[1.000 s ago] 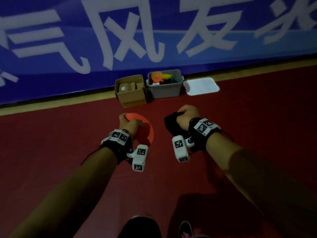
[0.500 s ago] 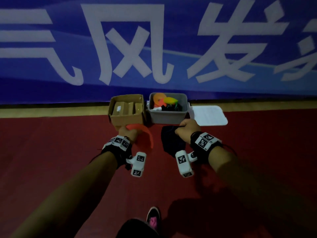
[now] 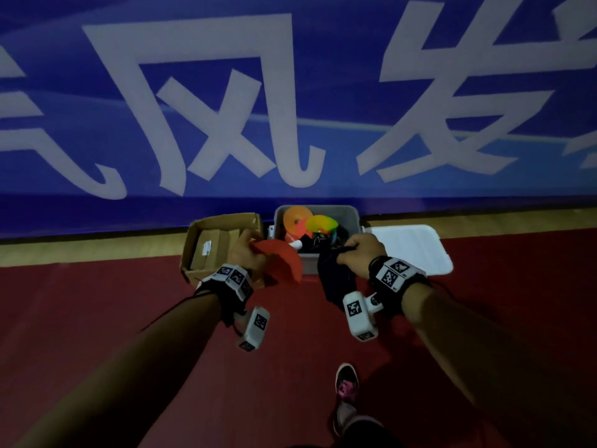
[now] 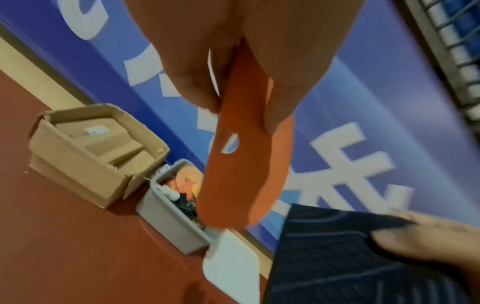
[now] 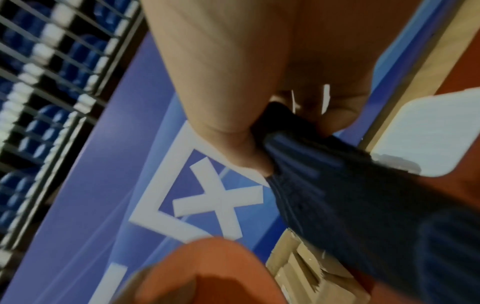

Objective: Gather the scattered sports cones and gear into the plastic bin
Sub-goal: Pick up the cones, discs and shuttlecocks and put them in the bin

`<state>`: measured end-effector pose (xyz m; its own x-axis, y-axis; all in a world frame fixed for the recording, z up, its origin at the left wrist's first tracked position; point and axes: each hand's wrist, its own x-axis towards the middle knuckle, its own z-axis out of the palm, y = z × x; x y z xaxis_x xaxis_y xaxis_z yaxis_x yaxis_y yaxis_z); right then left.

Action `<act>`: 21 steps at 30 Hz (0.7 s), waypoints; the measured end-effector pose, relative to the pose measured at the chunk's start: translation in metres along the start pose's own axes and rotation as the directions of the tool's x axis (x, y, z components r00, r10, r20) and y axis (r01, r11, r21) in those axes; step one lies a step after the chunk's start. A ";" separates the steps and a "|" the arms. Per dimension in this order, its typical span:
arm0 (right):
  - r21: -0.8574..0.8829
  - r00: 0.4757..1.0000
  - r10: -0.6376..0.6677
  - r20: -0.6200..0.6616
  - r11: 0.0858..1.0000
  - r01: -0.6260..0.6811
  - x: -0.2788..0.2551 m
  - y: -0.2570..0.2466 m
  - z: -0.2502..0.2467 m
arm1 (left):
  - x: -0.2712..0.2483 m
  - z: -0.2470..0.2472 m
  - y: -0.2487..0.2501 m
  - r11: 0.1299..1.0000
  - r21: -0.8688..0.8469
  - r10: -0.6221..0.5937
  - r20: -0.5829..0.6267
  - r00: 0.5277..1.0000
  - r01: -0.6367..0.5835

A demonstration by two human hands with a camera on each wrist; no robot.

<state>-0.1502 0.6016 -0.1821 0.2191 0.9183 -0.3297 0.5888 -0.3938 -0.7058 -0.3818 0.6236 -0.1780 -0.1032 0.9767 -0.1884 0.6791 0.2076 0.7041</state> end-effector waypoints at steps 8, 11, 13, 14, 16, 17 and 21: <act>-0.053 0.992 0.108 0.063 0.993 -0.105 0.186 -0.022 -0.045 | 0.160 0.044 0.051 0.994 -0.001 -0.107 0.089 0.990 0.108; -0.114 0.992 0.113 0.051 0.988 -0.107 0.241 -0.029 -0.048 | 0.216 0.054 0.071 0.975 -0.035 -0.210 0.196 0.958 0.221; -0.153 0.991 0.121 0.049 0.982 -0.112 0.264 -0.034 -0.049 | 0.239 0.063 0.078 0.971 0.011 -0.235 0.228 0.945 0.239; -0.160 0.990 0.133 0.040 0.979 -0.125 0.285 -0.038 -0.049 | 0.267 0.073 0.077 0.973 0.044 -0.231 0.249 0.941 0.227; -0.155 0.985 0.168 0.042 0.975 -0.160 0.315 -0.045 -0.050 | 0.313 0.091 0.075 0.965 0.039 -0.258 0.307 0.916 0.258; -0.155 0.982 0.183 0.036 0.972 -0.175 0.330 -0.050 -0.051 | 0.342 0.103 0.066 0.964 0.041 -0.262 0.331 0.906 0.264; -0.064 0.967 0.253 0.010 0.966 -0.252 0.399 -0.075 -0.050 | 0.428 0.113 0.088 0.981 0.078 -0.193 0.414 0.889 0.177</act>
<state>-0.0679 0.9996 -0.2291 0.3529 0.7885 -0.5037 0.5629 -0.6089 -0.5589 -0.2838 1.0536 -0.2738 0.0782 0.8058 -0.5870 0.7046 0.3719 0.6044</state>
